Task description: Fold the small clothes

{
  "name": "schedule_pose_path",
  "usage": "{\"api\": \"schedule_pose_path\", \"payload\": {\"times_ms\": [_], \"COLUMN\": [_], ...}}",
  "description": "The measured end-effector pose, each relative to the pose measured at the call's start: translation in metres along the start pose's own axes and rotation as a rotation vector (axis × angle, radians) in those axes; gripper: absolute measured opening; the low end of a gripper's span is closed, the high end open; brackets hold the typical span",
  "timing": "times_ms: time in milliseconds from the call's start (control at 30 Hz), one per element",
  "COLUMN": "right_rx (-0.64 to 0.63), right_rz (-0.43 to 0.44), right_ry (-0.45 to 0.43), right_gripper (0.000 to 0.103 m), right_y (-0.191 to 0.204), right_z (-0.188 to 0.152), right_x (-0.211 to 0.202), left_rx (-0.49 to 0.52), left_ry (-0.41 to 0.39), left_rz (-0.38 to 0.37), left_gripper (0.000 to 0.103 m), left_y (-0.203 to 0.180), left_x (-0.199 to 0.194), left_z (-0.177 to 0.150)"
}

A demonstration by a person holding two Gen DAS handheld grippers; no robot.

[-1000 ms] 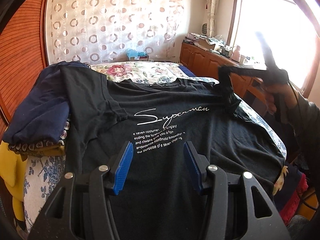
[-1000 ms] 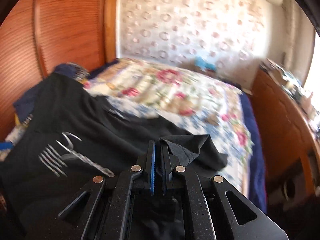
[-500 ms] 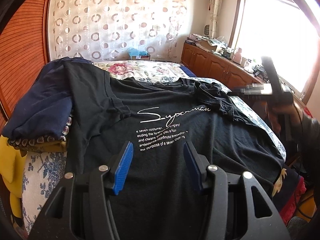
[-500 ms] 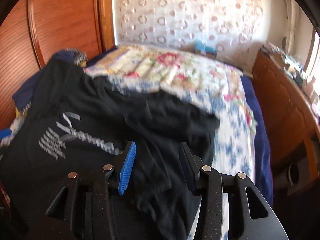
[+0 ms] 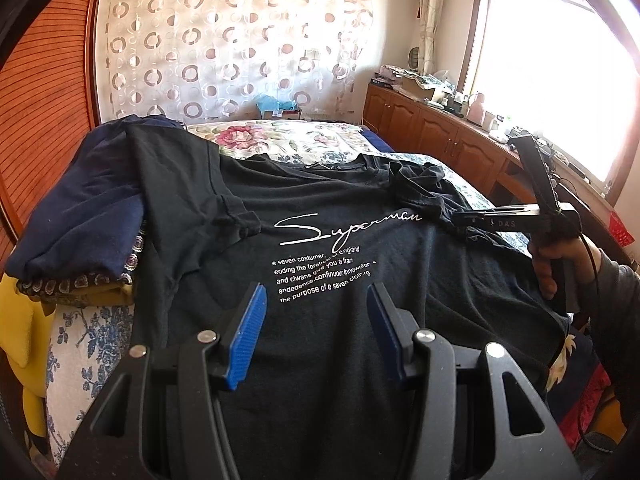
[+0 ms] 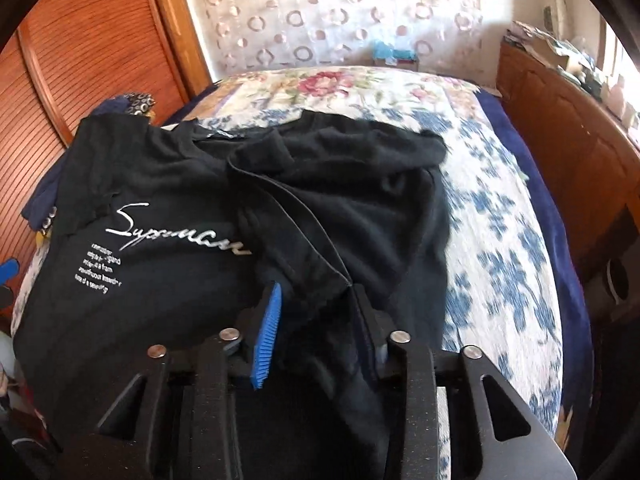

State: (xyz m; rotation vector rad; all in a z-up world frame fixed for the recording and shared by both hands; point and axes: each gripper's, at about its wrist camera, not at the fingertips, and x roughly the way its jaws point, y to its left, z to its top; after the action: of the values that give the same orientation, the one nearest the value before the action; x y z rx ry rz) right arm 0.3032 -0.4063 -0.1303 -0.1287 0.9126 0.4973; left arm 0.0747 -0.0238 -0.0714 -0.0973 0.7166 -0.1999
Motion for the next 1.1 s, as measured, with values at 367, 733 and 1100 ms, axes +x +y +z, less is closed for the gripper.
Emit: {"api": "schedule_pose_path", "payload": {"times_ms": [367, 733, 1100], "right_rx": [-0.144, -0.112, -0.073], "right_rz": [0.13, 0.152, -0.117], "right_ry": [-0.093, -0.08, 0.008], "right_gripper": [0.004, 0.034, 0.037], "right_y": [0.049, 0.032, -0.043], "right_z": [-0.006, 0.002, 0.059], "right_x": [-0.026, -0.025, 0.037], "left_rx": [-0.016, -0.014, -0.012], "left_ry": [-0.001, -0.003, 0.006], "left_rz": [0.005, 0.009, 0.018], "left_gripper": [0.051, 0.051, 0.051], "left_y": [0.007, 0.01, 0.018], "left_x": [0.0, -0.001, 0.01], "left_z": [-0.001, -0.002, 0.011]}}
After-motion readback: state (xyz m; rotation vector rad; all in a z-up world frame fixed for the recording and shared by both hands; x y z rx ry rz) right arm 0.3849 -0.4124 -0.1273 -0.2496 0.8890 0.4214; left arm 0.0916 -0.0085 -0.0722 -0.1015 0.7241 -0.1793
